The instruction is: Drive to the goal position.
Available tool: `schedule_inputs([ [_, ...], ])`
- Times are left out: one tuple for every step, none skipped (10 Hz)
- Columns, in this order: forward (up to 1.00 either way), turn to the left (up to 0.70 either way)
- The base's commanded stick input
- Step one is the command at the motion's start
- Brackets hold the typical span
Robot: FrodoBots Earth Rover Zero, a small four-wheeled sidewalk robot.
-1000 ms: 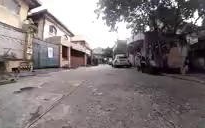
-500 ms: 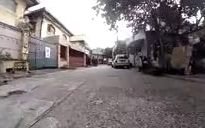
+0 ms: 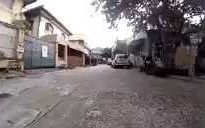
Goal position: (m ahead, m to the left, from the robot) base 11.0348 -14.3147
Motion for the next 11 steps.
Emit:
schedule_inputs([
  [0.70, 0.00],
  [0.70, 0.00],
  [0.70, 0.00],
  [0.70, 0.00],
  [0.70, 0.00],
  [0.70, 0.00],
  [0.70, 0.00],
  [0.70, 0.00],
  [0.70, 0.00],
  [0.70, -0.20],
  [0.70, -0.10],
])
